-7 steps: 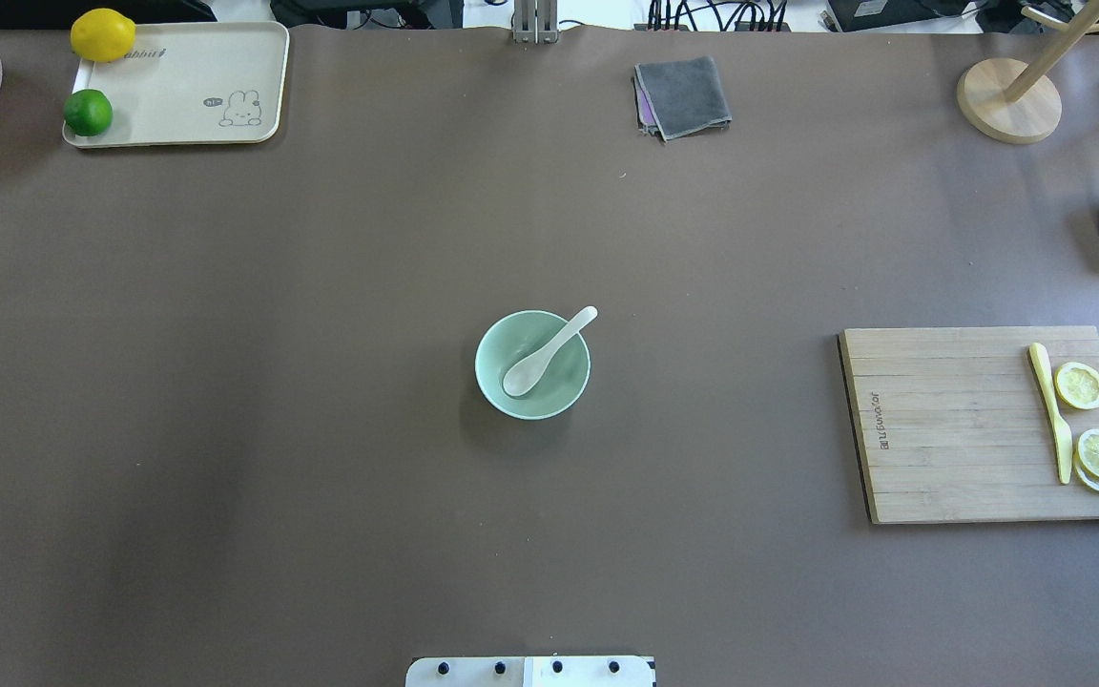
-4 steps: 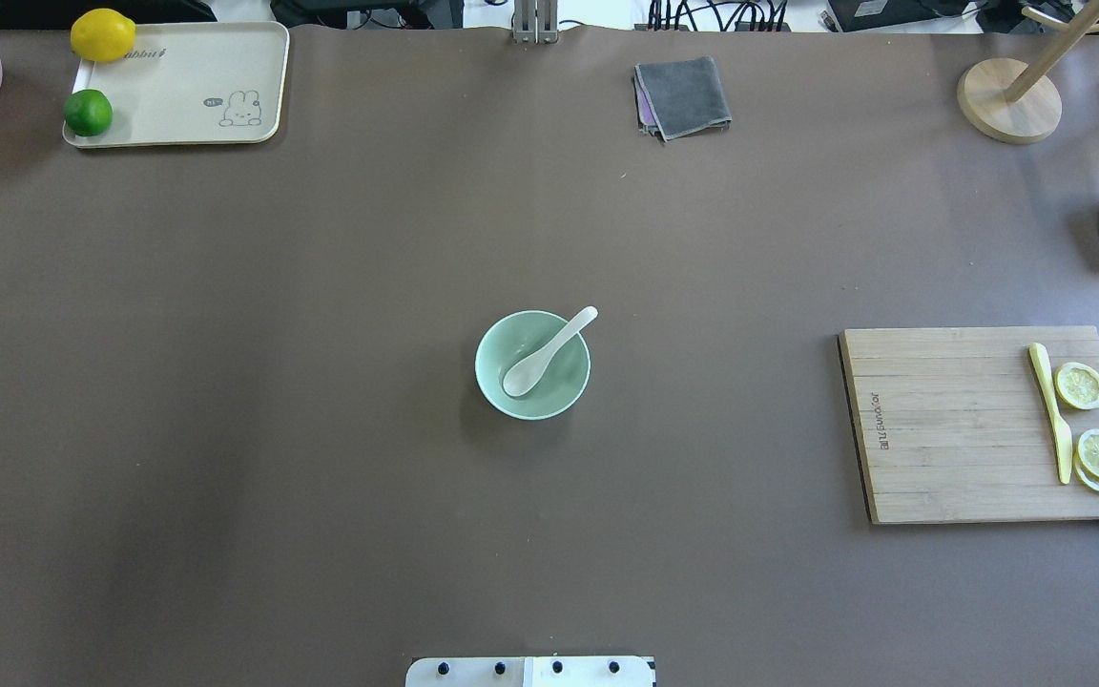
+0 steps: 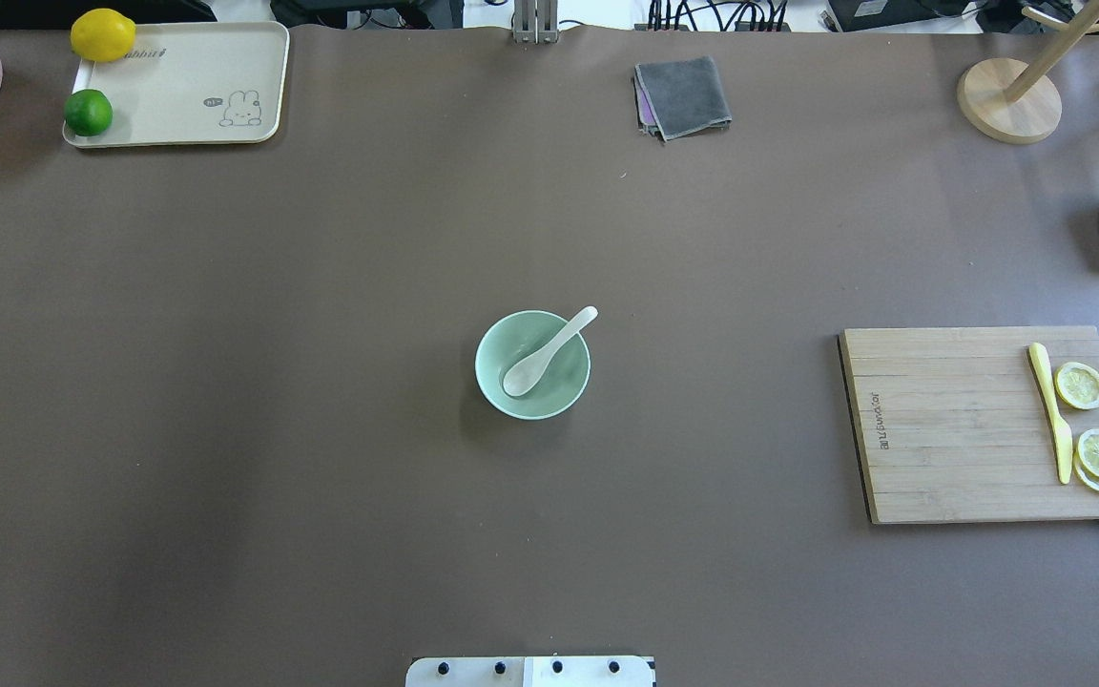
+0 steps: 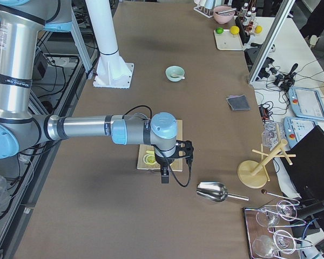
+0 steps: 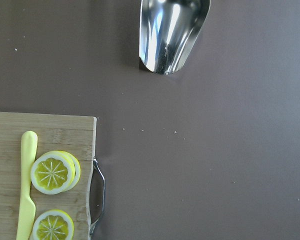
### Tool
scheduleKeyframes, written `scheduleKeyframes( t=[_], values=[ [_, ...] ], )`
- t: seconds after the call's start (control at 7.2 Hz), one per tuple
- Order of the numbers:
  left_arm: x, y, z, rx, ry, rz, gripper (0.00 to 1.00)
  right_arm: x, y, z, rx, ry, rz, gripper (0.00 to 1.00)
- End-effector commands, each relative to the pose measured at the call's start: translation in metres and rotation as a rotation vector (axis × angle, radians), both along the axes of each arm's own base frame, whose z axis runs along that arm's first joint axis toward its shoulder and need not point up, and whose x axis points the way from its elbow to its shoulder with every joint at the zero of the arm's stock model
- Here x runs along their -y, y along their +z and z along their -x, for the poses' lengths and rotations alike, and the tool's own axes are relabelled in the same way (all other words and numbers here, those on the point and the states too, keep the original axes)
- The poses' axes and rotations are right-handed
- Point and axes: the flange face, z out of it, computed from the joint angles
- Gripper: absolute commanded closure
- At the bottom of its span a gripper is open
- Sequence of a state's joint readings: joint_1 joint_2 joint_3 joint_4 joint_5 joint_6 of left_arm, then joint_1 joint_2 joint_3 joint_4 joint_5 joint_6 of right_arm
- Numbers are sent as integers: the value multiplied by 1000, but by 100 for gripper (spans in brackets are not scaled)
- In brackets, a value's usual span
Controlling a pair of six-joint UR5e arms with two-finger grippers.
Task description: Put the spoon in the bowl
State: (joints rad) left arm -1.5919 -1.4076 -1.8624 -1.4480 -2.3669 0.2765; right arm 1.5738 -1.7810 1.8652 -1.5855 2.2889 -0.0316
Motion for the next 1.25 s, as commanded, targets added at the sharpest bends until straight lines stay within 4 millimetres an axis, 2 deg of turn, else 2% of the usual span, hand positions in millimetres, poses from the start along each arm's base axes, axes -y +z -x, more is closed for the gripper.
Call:
scheduleKeyframes(
  t=[0.0,0.56,1.11],
  values=[
    [-4,0,0,1,0,0,3,0,2,0,-9,-81,-80,0],
    [-3,-3,1,8,0,-7,2,-6,17,4,24,-86,-44,0],
    [-3,-3,1,2,-1,-9,2,-8,16,6,53,-90,-48,0]
  ],
)
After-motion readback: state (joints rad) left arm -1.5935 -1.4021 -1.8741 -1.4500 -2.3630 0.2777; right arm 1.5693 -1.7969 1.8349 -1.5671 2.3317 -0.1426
